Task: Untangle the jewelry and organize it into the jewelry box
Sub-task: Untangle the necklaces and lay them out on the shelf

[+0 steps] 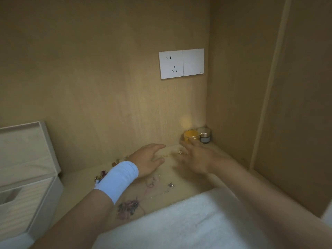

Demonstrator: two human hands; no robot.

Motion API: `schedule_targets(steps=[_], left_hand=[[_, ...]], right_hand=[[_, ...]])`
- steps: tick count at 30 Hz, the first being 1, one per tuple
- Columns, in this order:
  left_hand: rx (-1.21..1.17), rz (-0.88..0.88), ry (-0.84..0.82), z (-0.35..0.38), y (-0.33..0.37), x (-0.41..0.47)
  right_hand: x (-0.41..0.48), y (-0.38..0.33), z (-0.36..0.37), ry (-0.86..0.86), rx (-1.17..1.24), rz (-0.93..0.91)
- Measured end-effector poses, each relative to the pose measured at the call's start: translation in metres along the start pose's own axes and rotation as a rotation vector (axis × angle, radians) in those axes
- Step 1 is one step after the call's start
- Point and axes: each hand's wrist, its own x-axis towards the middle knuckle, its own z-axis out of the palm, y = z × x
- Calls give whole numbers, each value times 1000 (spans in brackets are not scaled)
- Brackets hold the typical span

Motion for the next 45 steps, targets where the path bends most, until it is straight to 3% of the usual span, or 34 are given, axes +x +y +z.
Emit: schedule_targets(steps=[5, 10, 17, 29, 37, 45], left_hand=[[-125, -50, 152, -26, -19, -67], [-138, -143, 100, -22, -39, -121], [-154, -196, 7, -4, -57, -145], [-147, -158, 44, 11, -70, -145], [-372, -260, 178, 12, -74, -148], [-804, -234, 219, -2, -75, -152]], right_hand=[[-15, -69, -1, 57, 49, -272], [-23, -124, 24, -18, 64, -419], [-17, -149, 50, -181, 8, -284], [-10, -134, 69, -96, 46, -266], [-18, -143, 78, -93, 336, -314], [-23, -150, 81, -144, 667, -336]])
